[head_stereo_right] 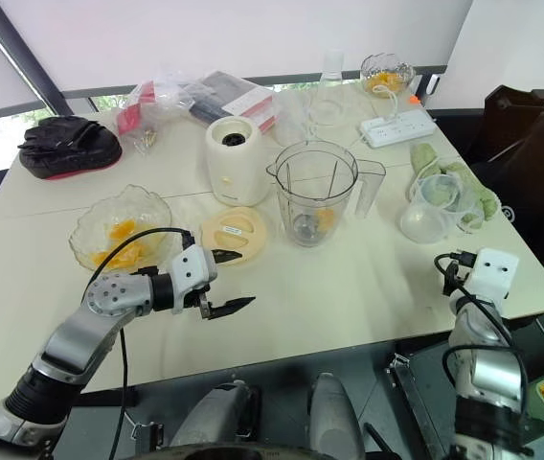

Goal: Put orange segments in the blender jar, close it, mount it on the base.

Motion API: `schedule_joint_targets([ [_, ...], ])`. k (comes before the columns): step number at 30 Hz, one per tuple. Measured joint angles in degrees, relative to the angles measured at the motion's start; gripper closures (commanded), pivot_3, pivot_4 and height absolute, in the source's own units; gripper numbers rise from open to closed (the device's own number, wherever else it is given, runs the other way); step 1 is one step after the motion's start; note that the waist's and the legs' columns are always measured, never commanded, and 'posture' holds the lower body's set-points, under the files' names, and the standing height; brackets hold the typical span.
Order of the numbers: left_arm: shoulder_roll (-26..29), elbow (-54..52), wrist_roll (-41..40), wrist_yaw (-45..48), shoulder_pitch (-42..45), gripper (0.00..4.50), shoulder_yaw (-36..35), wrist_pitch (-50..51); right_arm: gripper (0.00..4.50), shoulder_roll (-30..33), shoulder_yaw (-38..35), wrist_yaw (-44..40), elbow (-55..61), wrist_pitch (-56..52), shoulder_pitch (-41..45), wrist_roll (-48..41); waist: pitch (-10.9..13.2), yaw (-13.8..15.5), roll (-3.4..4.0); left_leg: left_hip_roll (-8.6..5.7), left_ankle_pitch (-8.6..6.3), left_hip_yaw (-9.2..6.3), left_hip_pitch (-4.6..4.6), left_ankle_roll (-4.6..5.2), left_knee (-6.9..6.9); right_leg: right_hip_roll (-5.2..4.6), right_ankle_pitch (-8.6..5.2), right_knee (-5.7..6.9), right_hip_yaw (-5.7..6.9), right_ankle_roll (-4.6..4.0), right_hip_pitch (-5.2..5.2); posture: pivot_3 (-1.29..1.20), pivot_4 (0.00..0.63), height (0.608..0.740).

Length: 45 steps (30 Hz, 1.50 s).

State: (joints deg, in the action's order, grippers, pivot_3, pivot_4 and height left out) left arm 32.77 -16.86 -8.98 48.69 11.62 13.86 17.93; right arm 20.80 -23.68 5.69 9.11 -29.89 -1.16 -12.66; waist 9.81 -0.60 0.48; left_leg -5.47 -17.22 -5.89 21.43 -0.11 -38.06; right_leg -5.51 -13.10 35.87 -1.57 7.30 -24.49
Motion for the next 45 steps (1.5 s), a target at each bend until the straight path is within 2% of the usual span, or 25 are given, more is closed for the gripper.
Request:
schedule_joint_targets([
  [4, 0.4, 3.1, 0.0, 1.3, 2.1, 0.00, -0.2, -1.4, 1.46, 0.6, 2.3, -3.2, 13.6, -7.7, -3.9, -1.5, 0.0, -0.1, -0.01, 0.01, 0.00, 0.00, -0.01, 0.00, 0.00, 0.02, 0.00, 0.00, 0.01, 0.01, 0.00, 0.00, 0.150, 0.740],
  [11, 2.4, 10.1, 0.0, 5.9, 6.8, 0.00, -0.2, -4.8, 1.46, 4.9, 7.6, -15.3, 25.9, -16.9, -0.7, -11.5, 0.0, 0.0, -0.05, 0.01, 0.00, -0.02, 0.00, 0.01, -0.01, 0.02, 0.00, -0.03, 0.09, 0.01, 0.01, 0.00, 0.150, 0.740],
  [18, 6.6, 22.4, 0.1, 16.2, 16.8, 0.00, -0.1, -11.4, 1.46, 14.9, 10.9, -28.7, 27.1, -20.6, 6.4, -19.0, 0.1, 0.1, -0.13, 0.01, -0.01, -0.08, 0.06, 0.03, -0.03, 0.00, 0.00, -0.21, 0.20, 0.02, 0.08, 0.00, 0.150, 0.740],
  [22, 6.7, 34.7, 0.9, 22.8, 27.0, 0.00, 0.2, -16.0, 1.46, 20.9, 13.9, -36.3, 27.2, -21.1, 10.4, -22.0, 0.2, 0.1, -0.29, 0.01, -0.01, -0.14, 0.10, 0.03, -0.03, 0.00, 0.00, -0.29, 0.28, 0.02, 0.08, 0.00, 0.150, 0.740],
  [25, 6.3, 44.2, 3.1, 25.9, 32.5, 0.00, 0.9, -20.8, 1.46, 22.6, 15.8, -39.2, 27.8, -21.4, 11.3, -23.2, 0.2, 0.0, -0.31, 0.01, -0.02, -0.13, 0.12, 0.04, -0.03, -0.01, 0.01, -0.32, 0.31, 0.03, 0.07, 0.00, 0.150, 0.740],
  [30, 1.3, 64.1, 8.1, 29.0, 42.3, 0.00, 3.3, -29.8, 1.46, 22.7, 18.6, -39.4, 31.3, -22.3, 12.8, -24.2, 0.3, 0.1, -0.55, -0.01, 0.01, -0.14, 0.28, 0.00, -0.12, -0.03, 0.02, -0.37, 0.38, 0.05, 0.01, 0.00, 0.150, 0.740],
  [35, -3.6, 80.1, 14.3, 28.1, 49.7, 0.00, 5.5, -37.4, 1.46, 22.1, 18.8, -37.1, 34.2, -23.1, 12.9, -24.9, 0.4, 0.4, -0.75, -0.06, 0.04, -0.21, 0.59, -0.06, -0.27, -0.05, 0.03, -0.38, 0.47, 0.07, -0.15, 0.00, 0.150, 0.740],
  [36, -4.7, 82.4, 15.5, 27.5, 50.7, 0.00, 5.7, -38.6, 1.46, 22.0, 18.8, -36.4, 34.9, -23.3, 12.8, -25.0, 0.4, 0.4, -0.76, -0.06, 0.04, -0.21, 0.65, -0.06, -0.29, -0.05, 0.03, -0.38, 0.48, 0.07, -0.20, 0.00, 0.150, 0.740],
  [39, -6.1, 86.9, 18.5, 26.0, 52.3, 0.82, 6.2, -40.9, 1.41, 22.0, 18.3, -34.7, 36.7, -24.0, 11.8, -25.3, 0.4, 0.5, -0.81, -0.06, 0.09, -0.21, 0.76, -0.13, -0.29, -0.05, 0.03, -0.29, 0.48, 0.07, -0.36, 0.00, 0.150, 0.740],
  [45, -7.9, 91.0, 22.3, 22.3, 54.0, 0.82, 6.2, -42.3, 1.41, 21.5, 16.1, -31.0, 39.4, -25.1, 8.9, -26.1, 0.4, 0.8, -0.84, -0.06, 0.07, -0.20, 0.87, -0.10, -0.39, -0.06, 0.03, 0.12, 0.47, 0.07, -0.61, 0.00, 0.150, 0.740],
])
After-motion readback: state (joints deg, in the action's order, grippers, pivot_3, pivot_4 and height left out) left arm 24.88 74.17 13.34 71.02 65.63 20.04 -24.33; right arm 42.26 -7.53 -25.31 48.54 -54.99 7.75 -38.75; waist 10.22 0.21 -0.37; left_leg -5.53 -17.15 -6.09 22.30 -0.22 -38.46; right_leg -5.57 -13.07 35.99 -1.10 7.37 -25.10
